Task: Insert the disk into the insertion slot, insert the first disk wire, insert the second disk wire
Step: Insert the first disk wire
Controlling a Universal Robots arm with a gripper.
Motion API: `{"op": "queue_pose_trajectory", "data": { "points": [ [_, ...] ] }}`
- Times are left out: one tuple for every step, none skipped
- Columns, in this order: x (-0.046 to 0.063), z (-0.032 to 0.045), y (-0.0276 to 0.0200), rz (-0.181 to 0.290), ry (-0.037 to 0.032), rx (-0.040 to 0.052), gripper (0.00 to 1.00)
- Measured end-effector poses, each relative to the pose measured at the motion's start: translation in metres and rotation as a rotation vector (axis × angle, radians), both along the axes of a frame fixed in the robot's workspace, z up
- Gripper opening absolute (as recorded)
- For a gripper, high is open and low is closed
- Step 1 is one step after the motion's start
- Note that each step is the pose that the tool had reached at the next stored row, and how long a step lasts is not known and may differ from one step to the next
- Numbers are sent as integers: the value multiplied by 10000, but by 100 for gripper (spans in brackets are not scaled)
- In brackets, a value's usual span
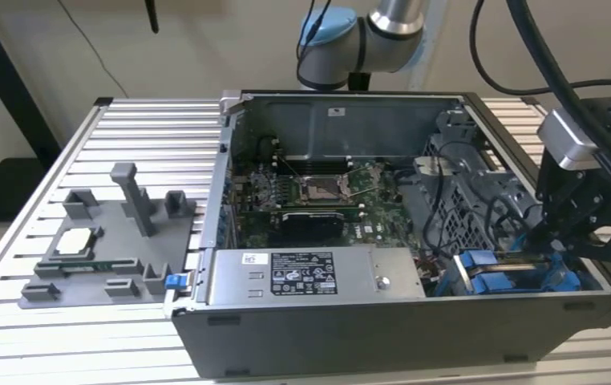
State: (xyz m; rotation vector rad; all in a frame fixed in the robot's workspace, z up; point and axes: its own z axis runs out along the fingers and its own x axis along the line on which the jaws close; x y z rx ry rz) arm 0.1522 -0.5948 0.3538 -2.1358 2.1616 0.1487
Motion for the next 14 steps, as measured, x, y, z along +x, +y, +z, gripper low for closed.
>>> {"op": "queue_pose_trajectory", "data": {
  "points": [
    [2, -6, 8, -19, -1, -50, 0],
    [4, -14, 15, -36, -1, -95, 0],
    [6, -21, 22, -53, -1, -142, 0],
    [7, -28, 31, -69, -1, -189, 0],
    [8, -35, 42, -84, -3, -216, 0],
    [8, -40, 59, -94, -4, -223, 0],
    [10, -44, 81, -100, -3, -224, 0],
    [12, -46, 101, -100, -3, -225, 0],
    [15, -49, 116, -101, -3, -223, 0],
    [22, -53, 122, -101, -3, -224, 0],
    [31, -57, 124, -107, -3, -223, 0],
    [39, -61, 124, -116, -3, -225, 0],
    [43, -65, 125, -131, -3, -227, 0],
    [46, -71, 125, -153, -3, -229, 0]
  ]
}}
